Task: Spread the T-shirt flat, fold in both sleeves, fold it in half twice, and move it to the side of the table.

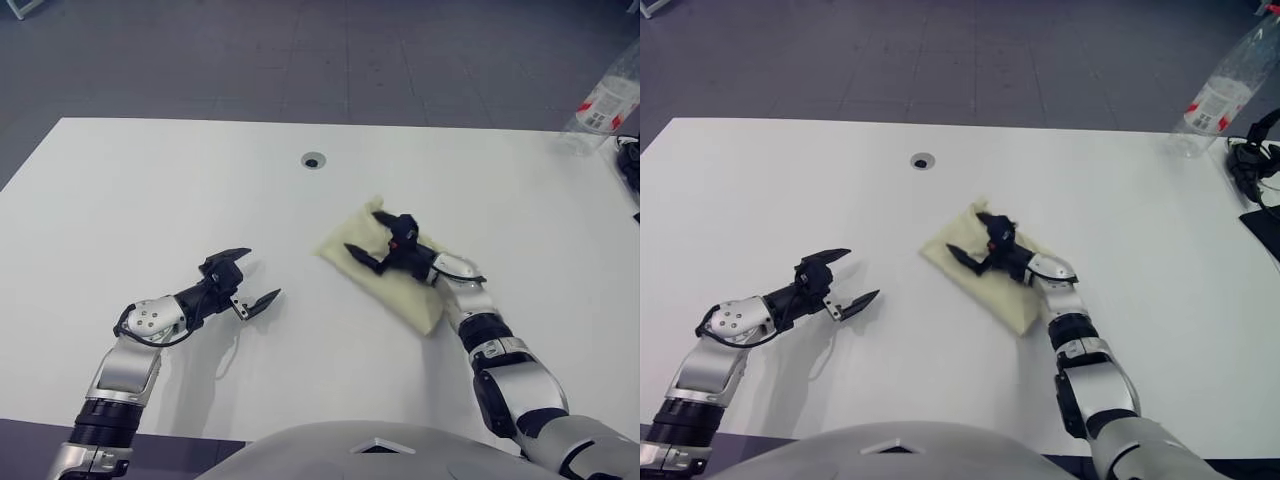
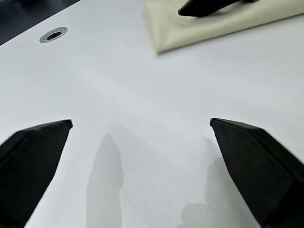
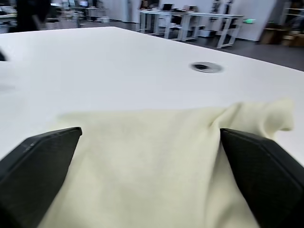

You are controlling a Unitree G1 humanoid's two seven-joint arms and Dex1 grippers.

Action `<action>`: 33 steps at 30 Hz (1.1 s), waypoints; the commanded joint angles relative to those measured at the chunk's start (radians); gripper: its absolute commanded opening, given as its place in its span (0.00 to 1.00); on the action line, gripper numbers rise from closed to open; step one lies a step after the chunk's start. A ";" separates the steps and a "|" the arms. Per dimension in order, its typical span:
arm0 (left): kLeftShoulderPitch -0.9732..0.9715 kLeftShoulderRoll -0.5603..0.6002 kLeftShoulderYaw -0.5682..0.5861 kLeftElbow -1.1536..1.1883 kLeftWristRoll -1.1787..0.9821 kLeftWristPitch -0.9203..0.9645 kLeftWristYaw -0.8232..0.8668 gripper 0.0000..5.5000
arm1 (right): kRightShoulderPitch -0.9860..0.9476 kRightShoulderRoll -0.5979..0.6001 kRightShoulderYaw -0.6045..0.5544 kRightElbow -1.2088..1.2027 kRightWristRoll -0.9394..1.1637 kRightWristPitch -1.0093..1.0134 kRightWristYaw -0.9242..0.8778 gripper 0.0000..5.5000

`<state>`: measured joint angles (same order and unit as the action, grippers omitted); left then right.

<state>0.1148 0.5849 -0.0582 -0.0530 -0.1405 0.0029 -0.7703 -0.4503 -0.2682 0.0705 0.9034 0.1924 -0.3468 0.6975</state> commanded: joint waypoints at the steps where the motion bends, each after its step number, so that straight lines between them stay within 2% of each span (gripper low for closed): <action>1: 0.031 0.029 0.026 -0.020 0.002 -0.003 -0.006 0.98 | 0.189 -0.146 -0.140 0.323 -0.005 0.110 -0.296 0.98; 9: 0.091 0.030 0.075 -0.022 -0.007 -0.023 0.007 0.98 | 0.170 -0.158 -0.149 0.371 -0.061 0.001 -0.413 0.98; 14: 0.098 0.023 0.079 -0.020 -0.003 -0.032 0.013 0.98 | 0.157 -0.165 -0.188 0.402 -0.052 0.028 -0.502 0.98; 22: 0.097 0.016 0.085 -0.023 -0.015 -0.032 0.021 0.98 | 0.098 -0.147 -0.233 0.370 -0.024 -0.003 -0.330 0.98; 28: 0.106 0.013 0.125 -0.079 -0.045 -0.018 0.048 0.98 | -0.008 -0.202 -0.266 0.254 0.001 -0.050 -0.271 0.98; 31: 0.101 -0.015 0.161 -0.191 -0.036 -0.016 0.127 0.98 | -0.060 -0.241 -0.276 0.089 0.029 -0.037 -0.201 0.98; 33: 0.008 -0.073 0.213 -0.224 0.000 0.002 0.281 0.98 | -0.076 -0.277 -0.287 -0.045 0.029 0.005 -0.213 0.98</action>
<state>0.2122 0.5612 0.0998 -0.2371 -0.1731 -0.0180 -0.6207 -0.4755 -0.4917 -0.1984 0.9922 0.2176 -0.3819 0.4918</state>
